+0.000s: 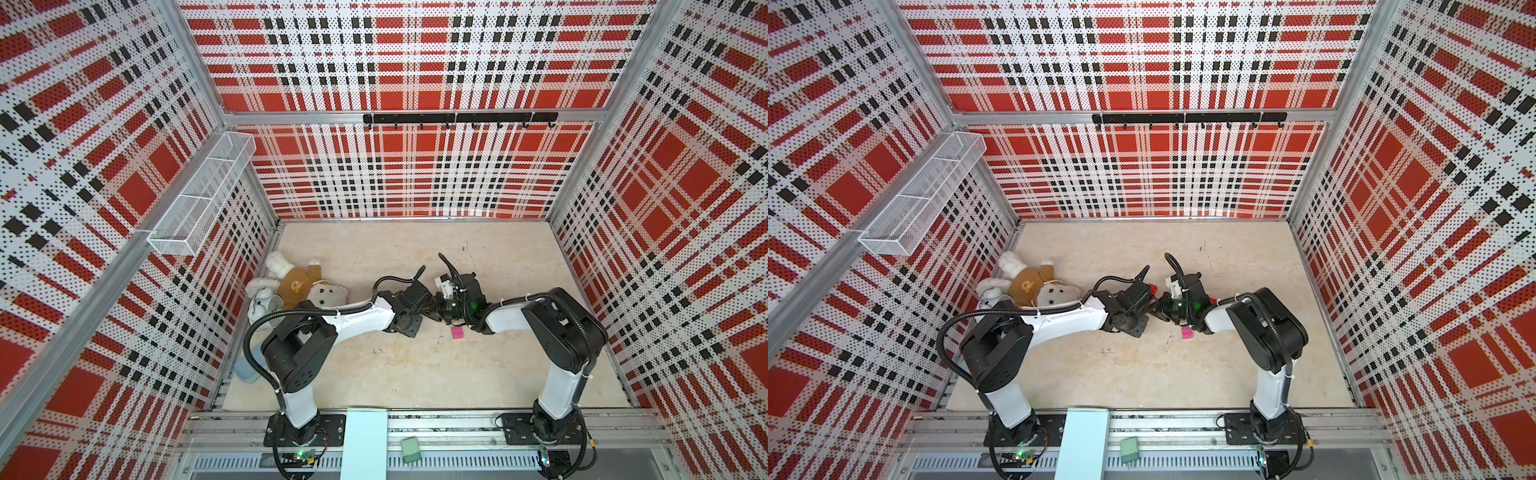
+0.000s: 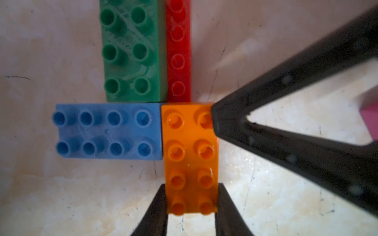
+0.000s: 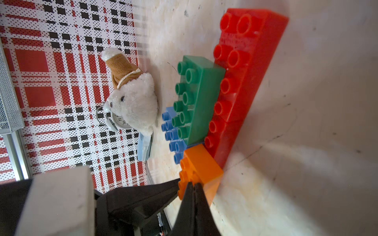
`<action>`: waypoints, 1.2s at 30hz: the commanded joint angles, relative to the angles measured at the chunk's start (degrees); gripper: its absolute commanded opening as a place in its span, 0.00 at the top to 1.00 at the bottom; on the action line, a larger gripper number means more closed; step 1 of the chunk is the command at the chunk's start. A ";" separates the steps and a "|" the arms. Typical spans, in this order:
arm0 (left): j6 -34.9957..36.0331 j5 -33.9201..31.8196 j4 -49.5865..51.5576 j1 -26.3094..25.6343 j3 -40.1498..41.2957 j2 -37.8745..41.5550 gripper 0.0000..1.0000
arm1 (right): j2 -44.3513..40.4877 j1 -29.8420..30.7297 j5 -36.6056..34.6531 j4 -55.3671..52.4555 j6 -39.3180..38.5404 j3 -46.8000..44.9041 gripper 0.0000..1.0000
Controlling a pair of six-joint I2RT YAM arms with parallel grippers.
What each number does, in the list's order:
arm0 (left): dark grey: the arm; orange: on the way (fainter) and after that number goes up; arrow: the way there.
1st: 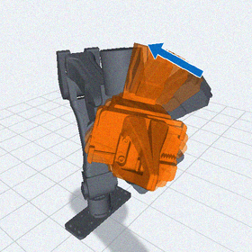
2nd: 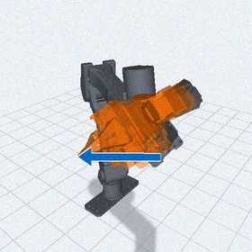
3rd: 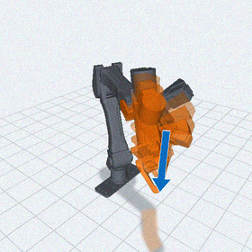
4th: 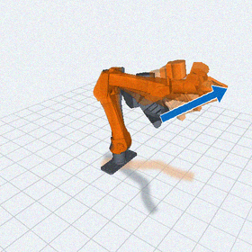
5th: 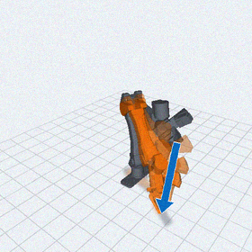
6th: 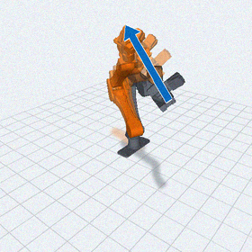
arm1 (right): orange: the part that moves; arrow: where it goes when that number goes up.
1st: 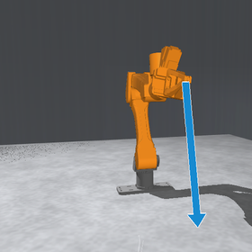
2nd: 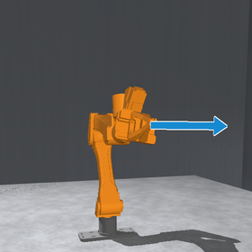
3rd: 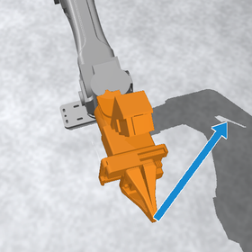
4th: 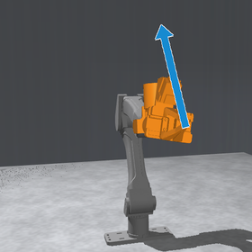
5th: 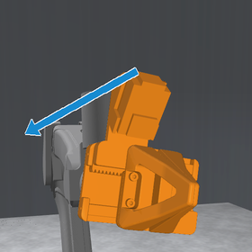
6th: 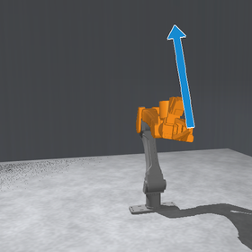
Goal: Assemble a small pinwheel with lego
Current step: Assemble the lego brick with the lego brick.
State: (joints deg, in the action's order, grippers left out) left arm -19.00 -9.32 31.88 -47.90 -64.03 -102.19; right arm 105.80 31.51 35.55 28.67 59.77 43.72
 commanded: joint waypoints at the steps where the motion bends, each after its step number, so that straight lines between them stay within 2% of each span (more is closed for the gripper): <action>1: 0.96 2.29 -1.73 -0.54 -1.80 -0.99 0.77 | -1.44 1.07 1.24 5.02 0.24 1.53 0.97; 10: 0.84 2.29 -1.60 -0.46 -1.99 -1.00 0.77 | 1.05 1.19 2.88 10.48 3.21 1.93 0.97; 20: 0.63 1.64 -1.61 -0.35 -1.99 -1.25 0.77 | -0.72 1.17 -2.14 -0.90 -3.25 1.50 0.98; 31: 0.38 1.42 -2.52 -0.35 -1.63 -1.78 0.76 | 2.13 1.28 -6.01 -7.07 -6.03 2.93 1.00; 36: 0.37 1.42 -2.66 -0.27 -1.89 -2.22 0.71 | 1.78 1.41 -9.48 -13.33 -8.23 3.57 1.00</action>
State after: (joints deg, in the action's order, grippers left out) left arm -18.74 -7.77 30.76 -48.10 -64.47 -102.78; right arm 106.19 32.80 31.42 22.83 53.84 47.55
